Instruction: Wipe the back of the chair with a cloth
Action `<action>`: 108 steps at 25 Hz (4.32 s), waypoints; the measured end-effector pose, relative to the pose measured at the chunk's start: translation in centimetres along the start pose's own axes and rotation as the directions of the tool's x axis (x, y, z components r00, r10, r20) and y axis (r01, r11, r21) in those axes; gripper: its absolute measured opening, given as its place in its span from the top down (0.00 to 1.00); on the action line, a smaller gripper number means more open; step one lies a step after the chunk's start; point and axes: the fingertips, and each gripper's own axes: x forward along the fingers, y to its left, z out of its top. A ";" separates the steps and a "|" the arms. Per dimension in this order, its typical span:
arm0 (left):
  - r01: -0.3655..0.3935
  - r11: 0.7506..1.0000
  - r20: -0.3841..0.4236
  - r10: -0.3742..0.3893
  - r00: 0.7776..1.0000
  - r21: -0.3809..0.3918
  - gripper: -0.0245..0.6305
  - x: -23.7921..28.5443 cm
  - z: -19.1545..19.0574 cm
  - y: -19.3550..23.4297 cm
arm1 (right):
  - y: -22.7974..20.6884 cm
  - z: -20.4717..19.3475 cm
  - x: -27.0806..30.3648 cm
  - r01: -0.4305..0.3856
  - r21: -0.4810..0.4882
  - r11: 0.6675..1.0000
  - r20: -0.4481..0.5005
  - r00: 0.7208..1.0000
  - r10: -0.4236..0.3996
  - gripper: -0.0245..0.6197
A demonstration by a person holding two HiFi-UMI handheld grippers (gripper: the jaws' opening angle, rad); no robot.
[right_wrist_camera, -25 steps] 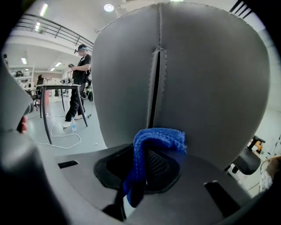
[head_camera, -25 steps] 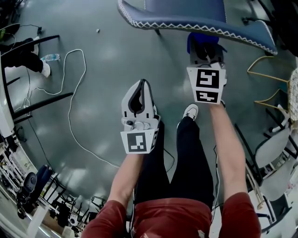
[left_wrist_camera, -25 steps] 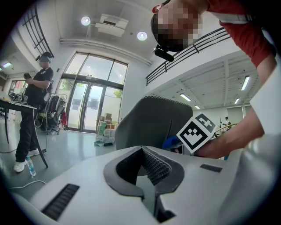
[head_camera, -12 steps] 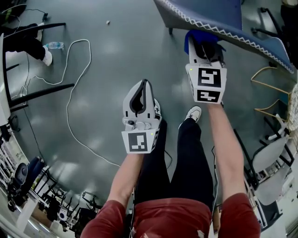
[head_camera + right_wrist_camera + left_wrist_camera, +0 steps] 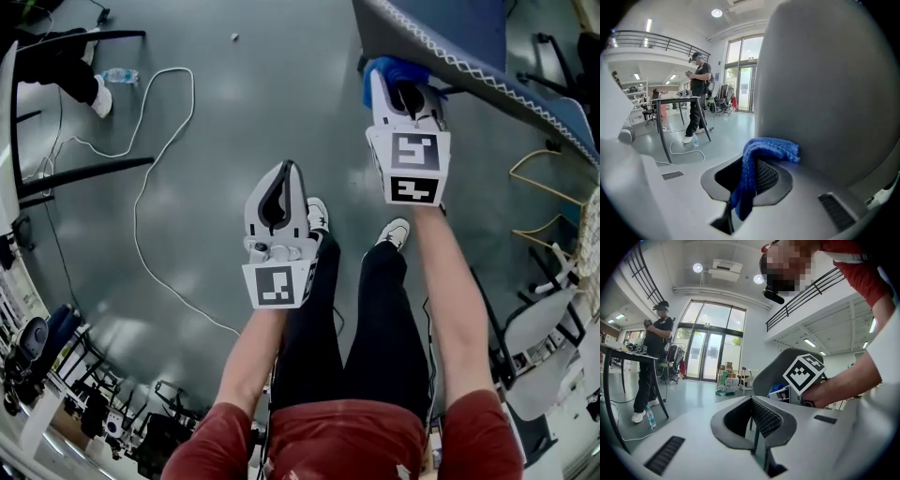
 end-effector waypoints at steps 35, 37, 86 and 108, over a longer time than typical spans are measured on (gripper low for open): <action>0.227 0.973 0.006 -0.227 0.974 0.033 0.94 4.7 9.2 -21.8 | -17.5 -4.3 -24.0 0.229 0.227 0.947 0.074 0.965 -0.251 0.87; 0.236 0.971 0.004 -0.237 0.972 0.028 0.94 4.8 9.4 -23.1 | -18.8 -4.5 -24.6 0.238 0.224 0.945 0.070 0.963 -0.259 0.87; 0.033 0.999 -0.053 -0.032 0.998 0.017 0.94 -3.0 16.9 -2.2 | -1.5 9.7 -10.5 0.040 0.029 0.999 -0.101 0.994 -0.037 0.87; 0.097 0.994 -0.096 -0.102 0.990 -0.056 0.94 -1.0 23.4 -5.7 | -4.5 14.0 -23.8 0.084 0.122 0.989 0.022 0.996 -0.087 0.87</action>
